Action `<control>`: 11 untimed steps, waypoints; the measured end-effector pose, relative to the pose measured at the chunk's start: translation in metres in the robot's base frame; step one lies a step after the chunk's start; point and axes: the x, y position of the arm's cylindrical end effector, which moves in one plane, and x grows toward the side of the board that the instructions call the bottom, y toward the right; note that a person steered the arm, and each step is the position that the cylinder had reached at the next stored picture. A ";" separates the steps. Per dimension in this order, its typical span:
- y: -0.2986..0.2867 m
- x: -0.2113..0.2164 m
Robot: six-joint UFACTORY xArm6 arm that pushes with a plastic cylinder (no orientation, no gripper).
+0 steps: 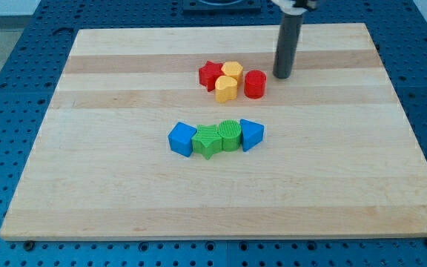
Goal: Push the blue triangle above the green circle
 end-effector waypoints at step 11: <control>-0.027 0.157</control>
